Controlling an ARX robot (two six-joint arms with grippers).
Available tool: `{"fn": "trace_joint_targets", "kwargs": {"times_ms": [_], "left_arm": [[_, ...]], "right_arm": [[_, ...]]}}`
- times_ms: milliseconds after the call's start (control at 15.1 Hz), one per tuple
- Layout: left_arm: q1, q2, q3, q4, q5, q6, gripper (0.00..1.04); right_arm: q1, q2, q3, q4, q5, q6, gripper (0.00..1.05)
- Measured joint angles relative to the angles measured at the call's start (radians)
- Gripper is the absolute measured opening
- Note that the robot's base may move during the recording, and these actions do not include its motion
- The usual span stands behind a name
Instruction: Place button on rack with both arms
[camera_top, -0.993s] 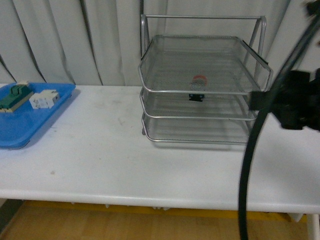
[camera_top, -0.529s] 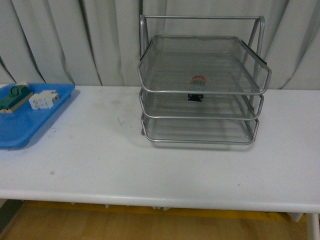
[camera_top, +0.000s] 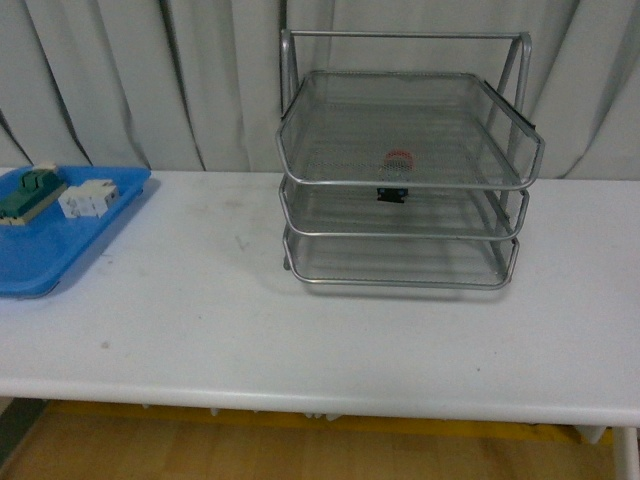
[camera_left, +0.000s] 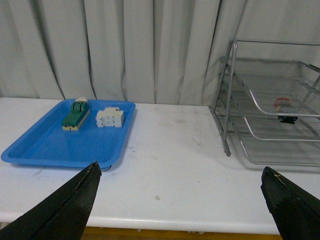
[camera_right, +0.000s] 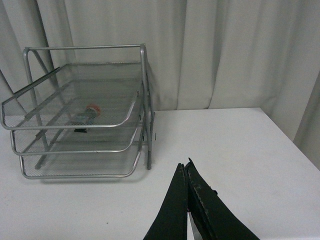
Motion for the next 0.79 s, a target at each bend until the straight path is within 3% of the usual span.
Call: {"fn": "trace_joint_targets", "kwargs": {"times_ms": [794], "left_arm": [[0.0,0.0,0.0,0.0,0.0,0.0,0.98]], "right_arm": [[0.0,-0.26,-0.064,-0.181,-0.001,0.0,0.02]]}}
